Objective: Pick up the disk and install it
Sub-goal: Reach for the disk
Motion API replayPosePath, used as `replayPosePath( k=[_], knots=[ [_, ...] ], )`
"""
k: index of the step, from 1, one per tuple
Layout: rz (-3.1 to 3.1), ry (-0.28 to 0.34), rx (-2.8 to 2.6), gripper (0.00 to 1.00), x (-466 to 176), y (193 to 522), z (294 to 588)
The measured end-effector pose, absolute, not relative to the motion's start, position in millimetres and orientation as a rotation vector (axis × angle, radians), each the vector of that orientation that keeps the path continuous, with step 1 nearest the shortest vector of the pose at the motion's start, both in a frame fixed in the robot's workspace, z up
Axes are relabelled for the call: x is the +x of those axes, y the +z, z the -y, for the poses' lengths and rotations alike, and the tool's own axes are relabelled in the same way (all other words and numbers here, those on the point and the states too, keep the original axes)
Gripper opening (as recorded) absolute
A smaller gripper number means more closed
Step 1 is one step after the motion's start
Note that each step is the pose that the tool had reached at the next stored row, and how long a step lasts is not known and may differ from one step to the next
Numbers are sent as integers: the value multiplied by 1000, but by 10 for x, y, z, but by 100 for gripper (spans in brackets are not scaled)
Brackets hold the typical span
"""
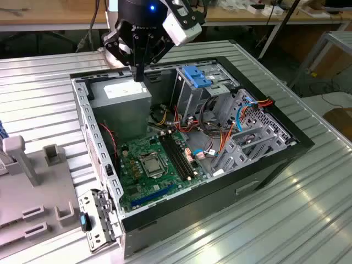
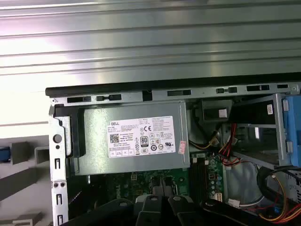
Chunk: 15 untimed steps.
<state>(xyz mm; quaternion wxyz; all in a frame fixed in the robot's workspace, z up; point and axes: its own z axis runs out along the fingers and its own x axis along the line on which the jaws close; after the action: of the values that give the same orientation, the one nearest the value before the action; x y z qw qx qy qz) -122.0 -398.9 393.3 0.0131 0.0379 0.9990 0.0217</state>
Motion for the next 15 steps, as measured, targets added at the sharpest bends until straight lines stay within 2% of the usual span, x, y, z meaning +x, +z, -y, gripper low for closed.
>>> replayPosePath(
  k=[15],
  knots=[
    [-3112, 68, 118, 11, -1402, 3933, 3989]
  ],
)
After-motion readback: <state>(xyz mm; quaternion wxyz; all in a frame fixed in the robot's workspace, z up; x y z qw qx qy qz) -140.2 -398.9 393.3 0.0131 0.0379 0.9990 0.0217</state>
